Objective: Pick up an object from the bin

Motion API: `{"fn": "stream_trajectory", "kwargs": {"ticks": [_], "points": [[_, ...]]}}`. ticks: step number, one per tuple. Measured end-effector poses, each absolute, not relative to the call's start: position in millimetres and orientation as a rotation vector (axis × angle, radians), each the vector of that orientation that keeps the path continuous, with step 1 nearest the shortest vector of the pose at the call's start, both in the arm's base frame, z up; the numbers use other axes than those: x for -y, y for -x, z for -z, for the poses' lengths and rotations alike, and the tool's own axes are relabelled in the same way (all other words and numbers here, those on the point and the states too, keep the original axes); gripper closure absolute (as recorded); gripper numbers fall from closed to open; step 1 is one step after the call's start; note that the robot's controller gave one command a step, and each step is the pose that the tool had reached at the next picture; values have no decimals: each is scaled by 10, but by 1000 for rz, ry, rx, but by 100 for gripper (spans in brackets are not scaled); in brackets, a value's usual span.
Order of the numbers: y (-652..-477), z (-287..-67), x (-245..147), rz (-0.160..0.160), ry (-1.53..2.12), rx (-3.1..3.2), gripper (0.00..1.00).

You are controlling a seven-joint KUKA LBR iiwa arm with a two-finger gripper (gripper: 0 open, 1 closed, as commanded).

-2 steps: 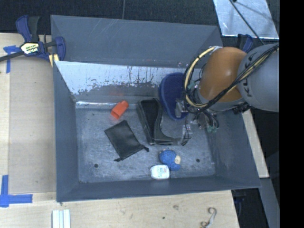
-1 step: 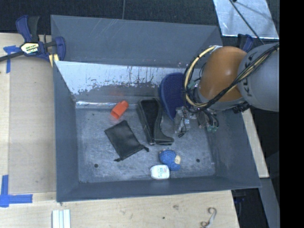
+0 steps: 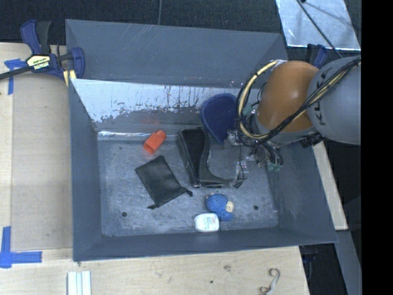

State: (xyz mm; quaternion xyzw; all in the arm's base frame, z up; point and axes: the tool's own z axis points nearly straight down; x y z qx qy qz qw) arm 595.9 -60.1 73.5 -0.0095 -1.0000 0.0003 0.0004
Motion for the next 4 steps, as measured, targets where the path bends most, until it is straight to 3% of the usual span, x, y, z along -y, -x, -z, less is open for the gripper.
{"fn": "stream_trajectory", "kwargs": {"ticks": [1, 2, 3, 4], "points": [[-4877, -737, 227, 0, -389, 3122, 0], [-4870, -717, -370, -2, -816, 3046, 0], [-5068, -700, -205, -1, -1092, 2950, 0], [-5066, -703, -210, -1, -1090, 2951, 100]]}}
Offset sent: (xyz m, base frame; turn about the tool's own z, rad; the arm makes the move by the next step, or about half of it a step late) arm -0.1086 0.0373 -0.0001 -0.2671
